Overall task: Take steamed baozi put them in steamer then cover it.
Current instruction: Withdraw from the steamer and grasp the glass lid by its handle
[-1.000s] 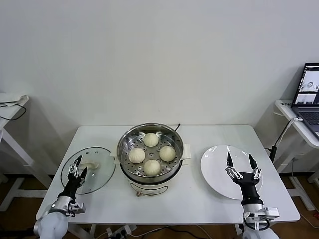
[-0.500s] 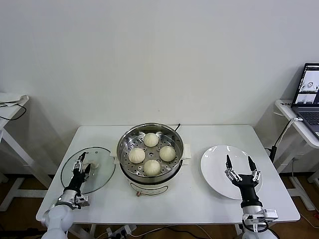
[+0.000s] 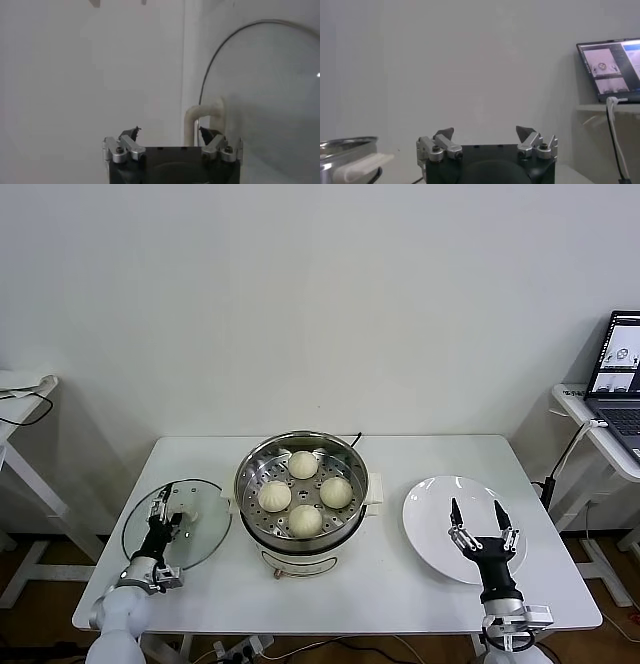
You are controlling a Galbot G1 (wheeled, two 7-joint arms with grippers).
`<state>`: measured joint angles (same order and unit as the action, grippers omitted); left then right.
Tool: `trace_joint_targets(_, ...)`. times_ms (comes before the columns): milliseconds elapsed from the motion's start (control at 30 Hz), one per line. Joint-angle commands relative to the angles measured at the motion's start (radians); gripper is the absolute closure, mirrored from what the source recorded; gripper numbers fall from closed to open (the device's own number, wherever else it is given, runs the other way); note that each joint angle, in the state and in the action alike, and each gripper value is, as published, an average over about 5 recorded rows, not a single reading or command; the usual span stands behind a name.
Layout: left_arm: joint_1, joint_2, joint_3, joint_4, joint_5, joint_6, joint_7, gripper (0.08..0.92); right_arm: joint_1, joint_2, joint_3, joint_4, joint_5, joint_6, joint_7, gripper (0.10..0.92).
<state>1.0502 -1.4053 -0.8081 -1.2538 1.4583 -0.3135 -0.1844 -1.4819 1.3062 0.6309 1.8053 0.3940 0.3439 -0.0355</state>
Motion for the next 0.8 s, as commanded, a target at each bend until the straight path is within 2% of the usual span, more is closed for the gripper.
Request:
trace_joint_targets(33,-0.015,-0.001,0.004,0.031,0.005,0.001,-0.018,0.236,0.002,0.001,-0.002,-0.013,-0.006,0.003,-0.001,0.203)
trace_joint_targets(467,-0.008,-0.005,0.005,0.005,0.001,0.007,-0.052,0.614,0.011,0.001,-0.009,-0.023,-0.009,0.003,-0.002,0.203)
trace_joint_targets(667,0.033,-0.006,0.001,-0.120,-0.008,0.025,-0.048,0.776,0.016,0.000,-0.011,-0.022,-0.008,0.003,-0.001,0.203)
trace_joint_targets(800,0.078,-0.001,-0.010,-0.240,-0.022,0.046,-0.030,0.809,0.016,0.000,-0.012,-0.018,-0.007,0.003,-0.001,0.203)
